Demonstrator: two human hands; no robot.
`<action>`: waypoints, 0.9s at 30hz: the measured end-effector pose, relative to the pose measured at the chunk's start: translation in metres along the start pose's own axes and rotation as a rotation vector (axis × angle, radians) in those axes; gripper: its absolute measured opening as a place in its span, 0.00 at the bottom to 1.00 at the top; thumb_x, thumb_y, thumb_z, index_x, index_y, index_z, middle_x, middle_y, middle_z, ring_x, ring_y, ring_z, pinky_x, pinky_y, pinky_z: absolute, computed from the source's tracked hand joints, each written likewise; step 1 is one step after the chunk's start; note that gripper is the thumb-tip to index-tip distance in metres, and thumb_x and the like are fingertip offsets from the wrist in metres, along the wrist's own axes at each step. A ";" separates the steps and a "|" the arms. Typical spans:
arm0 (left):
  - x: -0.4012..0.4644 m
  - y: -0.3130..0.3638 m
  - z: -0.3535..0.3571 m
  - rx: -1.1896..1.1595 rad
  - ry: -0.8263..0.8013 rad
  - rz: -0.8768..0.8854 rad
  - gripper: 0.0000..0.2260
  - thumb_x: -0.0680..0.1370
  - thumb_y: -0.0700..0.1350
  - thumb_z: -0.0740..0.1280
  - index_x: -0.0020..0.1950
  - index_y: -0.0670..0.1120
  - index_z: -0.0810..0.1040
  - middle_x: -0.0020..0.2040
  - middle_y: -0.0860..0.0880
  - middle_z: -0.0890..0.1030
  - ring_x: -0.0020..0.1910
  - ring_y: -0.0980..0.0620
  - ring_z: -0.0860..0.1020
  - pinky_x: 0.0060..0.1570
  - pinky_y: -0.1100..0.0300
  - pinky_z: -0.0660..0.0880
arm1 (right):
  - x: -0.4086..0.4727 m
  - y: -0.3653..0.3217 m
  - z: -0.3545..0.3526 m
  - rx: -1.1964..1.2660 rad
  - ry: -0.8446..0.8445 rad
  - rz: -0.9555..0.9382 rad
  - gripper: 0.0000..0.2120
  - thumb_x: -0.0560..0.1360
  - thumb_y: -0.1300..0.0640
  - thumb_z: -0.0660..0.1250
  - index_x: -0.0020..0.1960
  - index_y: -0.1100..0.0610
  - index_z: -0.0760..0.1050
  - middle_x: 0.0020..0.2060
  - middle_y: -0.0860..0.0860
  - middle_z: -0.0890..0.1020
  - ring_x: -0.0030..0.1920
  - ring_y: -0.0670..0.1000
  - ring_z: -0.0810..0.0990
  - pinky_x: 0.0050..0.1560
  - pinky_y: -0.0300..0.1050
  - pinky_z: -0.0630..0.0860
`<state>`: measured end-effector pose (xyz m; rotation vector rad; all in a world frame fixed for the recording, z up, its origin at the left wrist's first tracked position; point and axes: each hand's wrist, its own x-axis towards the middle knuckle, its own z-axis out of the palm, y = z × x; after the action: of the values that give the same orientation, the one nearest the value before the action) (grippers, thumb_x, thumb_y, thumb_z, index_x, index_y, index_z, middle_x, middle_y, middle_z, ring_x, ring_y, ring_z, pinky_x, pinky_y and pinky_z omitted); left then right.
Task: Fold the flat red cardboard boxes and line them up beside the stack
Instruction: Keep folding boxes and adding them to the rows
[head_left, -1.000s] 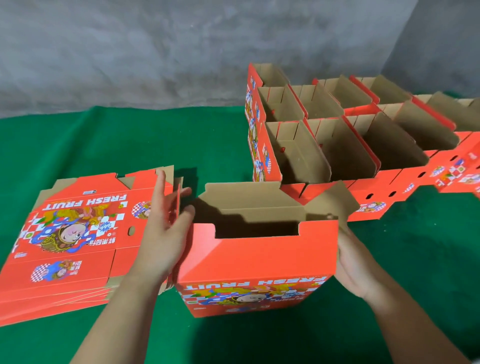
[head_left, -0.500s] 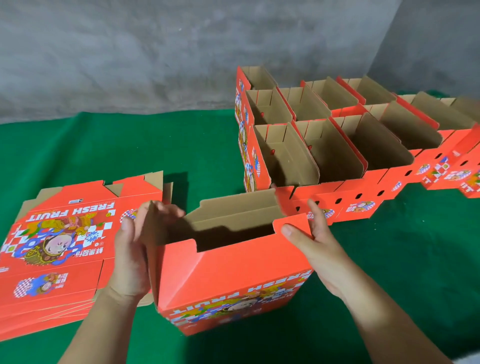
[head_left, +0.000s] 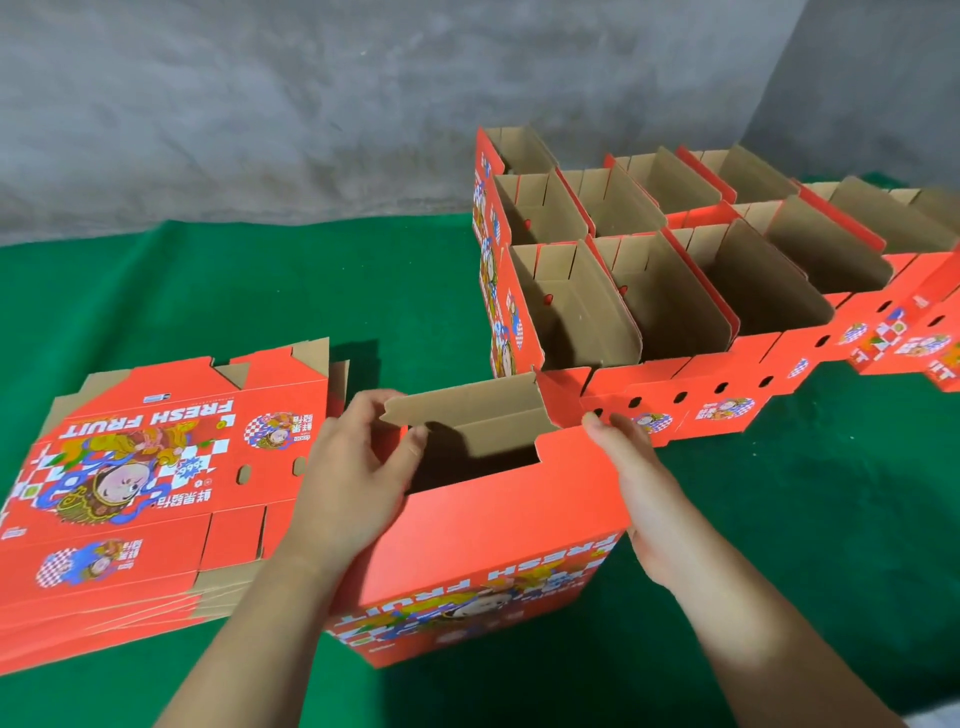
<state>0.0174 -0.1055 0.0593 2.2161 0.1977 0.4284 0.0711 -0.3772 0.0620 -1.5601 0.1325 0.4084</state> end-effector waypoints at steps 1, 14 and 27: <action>-0.001 -0.001 -0.001 -0.029 0.004 -0.011 0.15 0.79 0.55 0.70 0.64 0.55 0.74 0.52 0.54 0.83 0.52 0.45 0.80 0.55 0.43 0.77 | 0.001 -0.005 0.008 0.005 0.066 0.059 0.28 0.72 0.35 0.67 0.70 0.37 0.69 0.68 0.47 0.77 0.67 0.52 0.75 0.68 0.53 0.71; -0.008 0.007 -0.003 0.057 -0.027 0.002 0.22 0.77 0.55 0.67 0.70 0.53 0.73 0.61 0.54 0.82 0.62 0.48 0.79 0.65 0.43 0.75 | 0.015 -0.040 0.007 -0.580 0.232 -0.289 0.30 0.71 0.27 0.59 0.67 0.41 0.73 0.62 0.43 0.81 0.61 0.50 0.79 0.59 0.51 0.74; -0.009 0.001 0.001 -0.259 -0.003 -0.002 0.21 0.79 0.60 0.69 0.71 0.59 0.74 0.54 0.52 0.84 0.55 0.48 0.81 0.61 0.49 0.76 | -0.004 0.018 0.002 -0.547 0.004 -0.471 0.32 0.82 0.56 0.67 0.79 0.35 0.59 0.74 0.30 0.63 0.74 0.31 0.61 0.70 0.29 0.58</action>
<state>0.0090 -0.1093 0.0579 1.9616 0.1351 0.4250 0.0610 -0.3764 0.0461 -2.0587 -0.3697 0.0635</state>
